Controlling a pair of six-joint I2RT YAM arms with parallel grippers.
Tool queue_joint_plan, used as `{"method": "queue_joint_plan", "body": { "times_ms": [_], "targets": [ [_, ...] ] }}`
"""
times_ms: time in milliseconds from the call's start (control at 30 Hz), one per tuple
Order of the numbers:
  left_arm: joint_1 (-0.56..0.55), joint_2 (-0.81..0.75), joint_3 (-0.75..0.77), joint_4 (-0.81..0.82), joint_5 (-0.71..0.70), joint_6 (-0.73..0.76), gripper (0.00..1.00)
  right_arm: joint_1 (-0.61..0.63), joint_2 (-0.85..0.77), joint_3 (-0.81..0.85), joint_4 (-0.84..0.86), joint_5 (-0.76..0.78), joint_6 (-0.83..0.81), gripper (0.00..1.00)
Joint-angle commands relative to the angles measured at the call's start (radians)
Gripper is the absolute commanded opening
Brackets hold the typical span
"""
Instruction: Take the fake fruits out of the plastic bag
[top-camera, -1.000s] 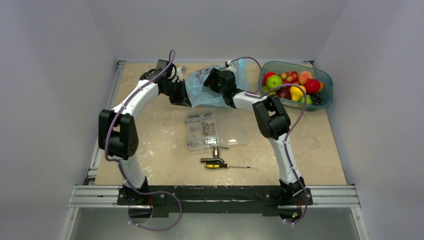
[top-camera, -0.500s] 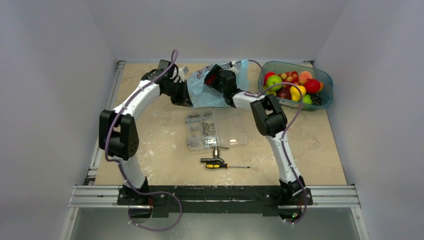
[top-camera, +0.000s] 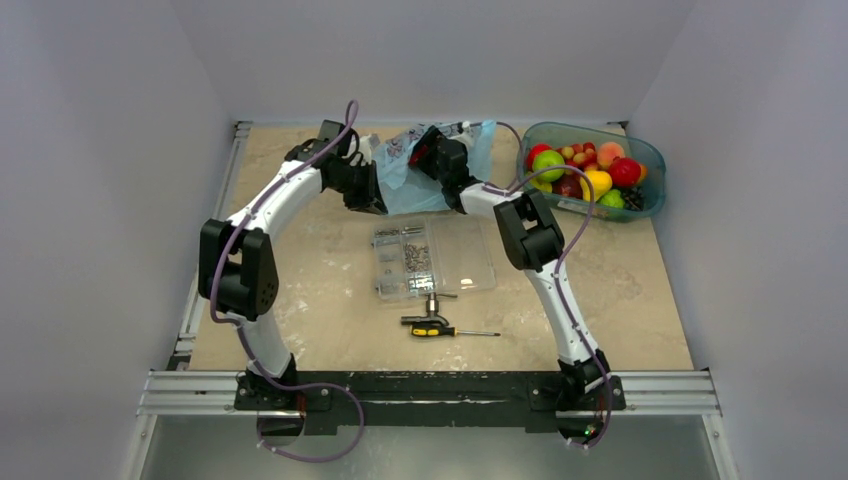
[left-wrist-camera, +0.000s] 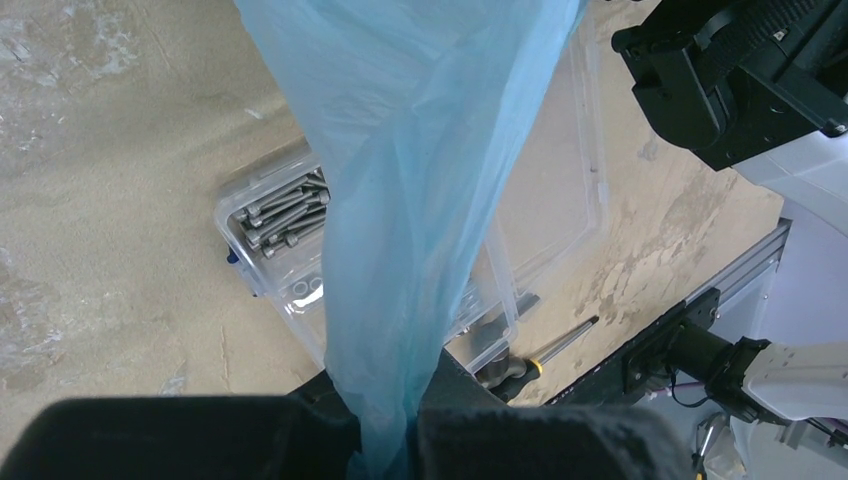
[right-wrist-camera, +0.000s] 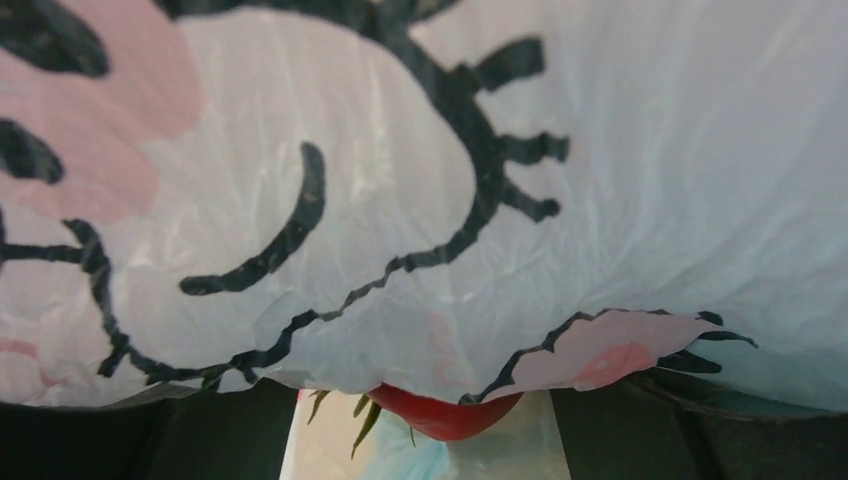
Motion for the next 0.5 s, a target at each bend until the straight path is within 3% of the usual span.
{"method": "queue_joint_plan", "body": {
  "times_ms": [0, 233, 467],
  "targets": [
    [-0.003, 0.0, 0.016, -0.005, 0.0, 0.025, 0.0, -0.004, -0.007, 0.008, 0.128, -0.028, -0.008, 0.72],
    [-0.002, -0.006, 0.016, -0.007, -0.009, 0.025, 0.0, -0.005, -0.075, -0.059, 0.149, -0.056, -0.064, 0.43],
    [0.002, -0.019, 0.013, -0.001, -0.019, 0.02, 0.0, -0.002, -0.274, -0.325, 0.157, -0.083, -0.088, 0.34]
  ]
}}
